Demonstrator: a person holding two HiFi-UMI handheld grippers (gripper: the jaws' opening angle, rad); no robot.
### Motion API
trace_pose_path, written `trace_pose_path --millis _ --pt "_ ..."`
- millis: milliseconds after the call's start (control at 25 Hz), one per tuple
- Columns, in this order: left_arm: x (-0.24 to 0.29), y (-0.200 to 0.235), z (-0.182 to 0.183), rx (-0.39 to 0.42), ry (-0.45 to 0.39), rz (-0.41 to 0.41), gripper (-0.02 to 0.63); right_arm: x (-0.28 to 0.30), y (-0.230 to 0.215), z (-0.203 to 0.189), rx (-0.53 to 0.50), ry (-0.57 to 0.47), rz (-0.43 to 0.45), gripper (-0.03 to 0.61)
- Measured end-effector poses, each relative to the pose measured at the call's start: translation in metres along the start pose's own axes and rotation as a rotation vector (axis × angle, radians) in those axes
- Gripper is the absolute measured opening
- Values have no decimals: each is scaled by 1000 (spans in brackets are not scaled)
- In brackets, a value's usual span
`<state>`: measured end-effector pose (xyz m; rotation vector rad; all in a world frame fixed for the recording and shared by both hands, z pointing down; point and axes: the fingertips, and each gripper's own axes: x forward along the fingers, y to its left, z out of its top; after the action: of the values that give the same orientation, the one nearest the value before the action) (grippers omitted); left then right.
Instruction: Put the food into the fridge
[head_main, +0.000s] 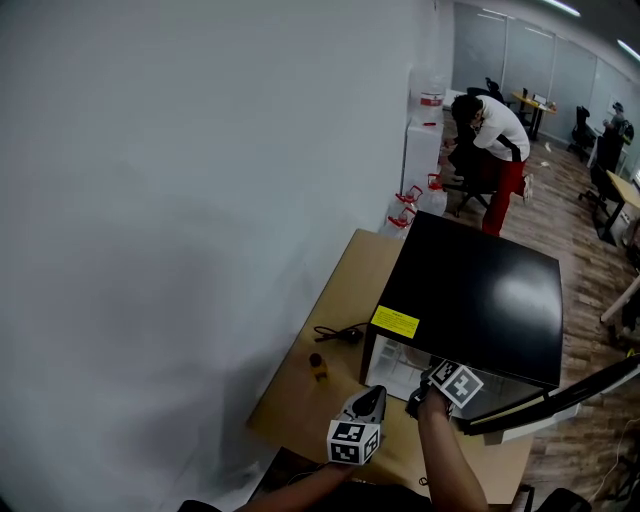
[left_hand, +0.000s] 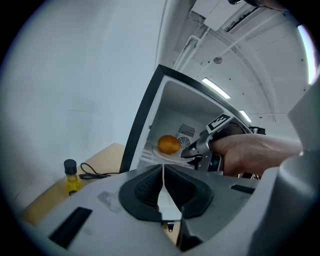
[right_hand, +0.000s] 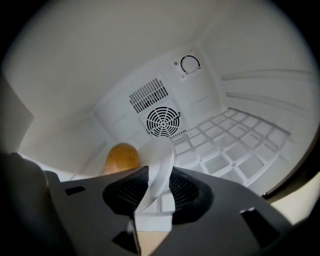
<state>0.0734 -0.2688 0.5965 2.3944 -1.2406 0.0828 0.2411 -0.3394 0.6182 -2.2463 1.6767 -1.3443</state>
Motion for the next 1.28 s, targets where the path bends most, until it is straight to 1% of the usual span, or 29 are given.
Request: trace_pose_path --millis 120,280,440,560,680,840,1000,1280 --pt "-3 0 1 -1 0 -13 21 3 0 0 -38 -25 -34 186" --pt "-10 3 7 6 5 -37 21 5 4 5 -130 -57 -53 210" --pt "-19 7 10 4 17 -62 21 1 2 7 -228 -91 -94 241" --pt "-27 12 11 5 24 -79 21 0 3 6 -297 -130 -90 239" --pt "-35 19 12 11 33 -90 21 5 5 3 -376 -145 -81 255" --pt "-47 24 10 9 46 -101 21 6 3 0 -479 -164 -102 259" --pt "-57 29 12 13 46 -107 21 4 -1 3 -471 -176 -116 299" --pt "-72 35 10 15 53 -110 21 1 -1 5 -467 -182 -121 302"
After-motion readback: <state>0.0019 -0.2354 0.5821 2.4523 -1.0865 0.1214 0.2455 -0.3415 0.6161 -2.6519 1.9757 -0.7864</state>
